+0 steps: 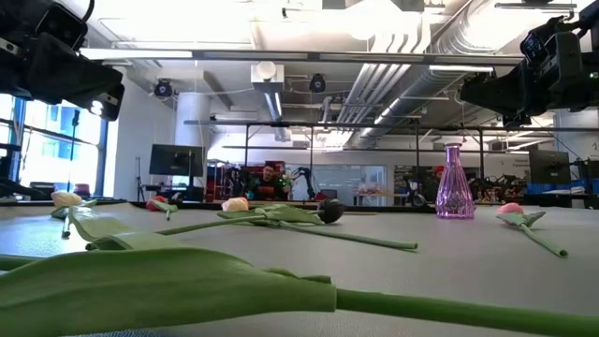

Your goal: Sort flowers into vase by color

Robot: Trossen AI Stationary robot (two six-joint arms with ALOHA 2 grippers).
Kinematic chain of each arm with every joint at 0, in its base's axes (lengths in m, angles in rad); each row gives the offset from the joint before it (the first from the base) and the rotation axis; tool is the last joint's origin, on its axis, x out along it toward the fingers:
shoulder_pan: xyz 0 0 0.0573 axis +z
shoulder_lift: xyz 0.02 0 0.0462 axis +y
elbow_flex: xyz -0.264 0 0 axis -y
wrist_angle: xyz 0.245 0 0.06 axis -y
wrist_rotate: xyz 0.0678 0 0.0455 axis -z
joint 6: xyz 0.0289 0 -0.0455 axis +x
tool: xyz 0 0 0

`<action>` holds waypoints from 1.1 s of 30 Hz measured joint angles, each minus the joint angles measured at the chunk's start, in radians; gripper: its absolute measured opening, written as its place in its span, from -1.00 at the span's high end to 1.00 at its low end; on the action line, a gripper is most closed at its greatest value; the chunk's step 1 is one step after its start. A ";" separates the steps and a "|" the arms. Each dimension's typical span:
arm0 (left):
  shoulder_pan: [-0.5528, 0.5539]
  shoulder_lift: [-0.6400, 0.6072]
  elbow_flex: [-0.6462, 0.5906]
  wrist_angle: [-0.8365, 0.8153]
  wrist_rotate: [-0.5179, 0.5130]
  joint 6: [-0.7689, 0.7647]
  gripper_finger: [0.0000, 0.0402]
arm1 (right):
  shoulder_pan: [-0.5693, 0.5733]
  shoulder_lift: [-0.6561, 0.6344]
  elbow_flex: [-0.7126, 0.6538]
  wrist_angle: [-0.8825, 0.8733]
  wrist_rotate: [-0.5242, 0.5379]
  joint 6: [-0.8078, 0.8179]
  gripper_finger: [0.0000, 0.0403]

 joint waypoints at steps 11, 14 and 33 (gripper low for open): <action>0.000 0.000 0.000 0.000 0.000 0.000 1.00 | 0.000 0.000 0.000 0.000 0.000 0.000 1.00; 0.000 0.000 0.000 0.000 0.000 0.000 1.00 | 0.000 0.000 0.000 0.000 0.000 0.000 1.00; 0.001 0.000 0.000 0.196 -0.058 -0.018 1.00 | 0.000 0.000 0.000 0.000 0.000 0.000 1.00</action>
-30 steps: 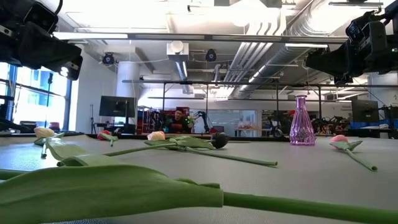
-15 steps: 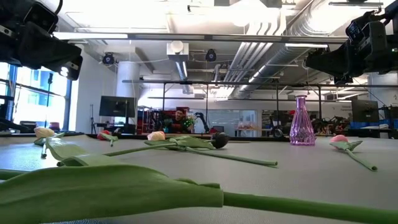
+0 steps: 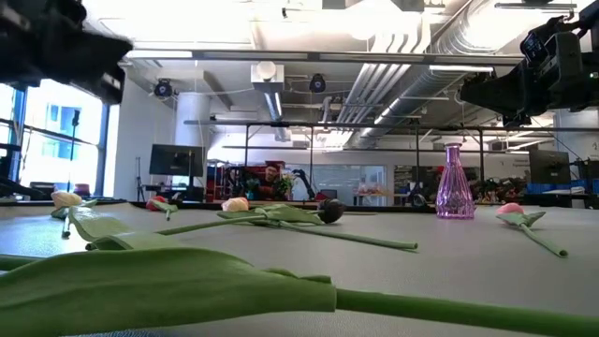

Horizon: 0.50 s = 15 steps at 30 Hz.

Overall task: Sort flowers into vase by color
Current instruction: Put the right pink tulip into the violet vase

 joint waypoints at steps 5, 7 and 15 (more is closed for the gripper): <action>0.000 0.000 0.000 0.113 -0.016 0.026 1.00 | 0.000 0.000 0.000 0.000 0.003 0.001 1.00; 0.000 0.000 0.000 0.140 -0.047 0.060 1.00 | 0.000 0.000 0.000 0.000 0.003 0.017 1.00; 0.000 0.003 0.000 0.139 -0.107 0.030 1.00 | 0.000 0.000 0.000 0.039 0.092 0.334 1.00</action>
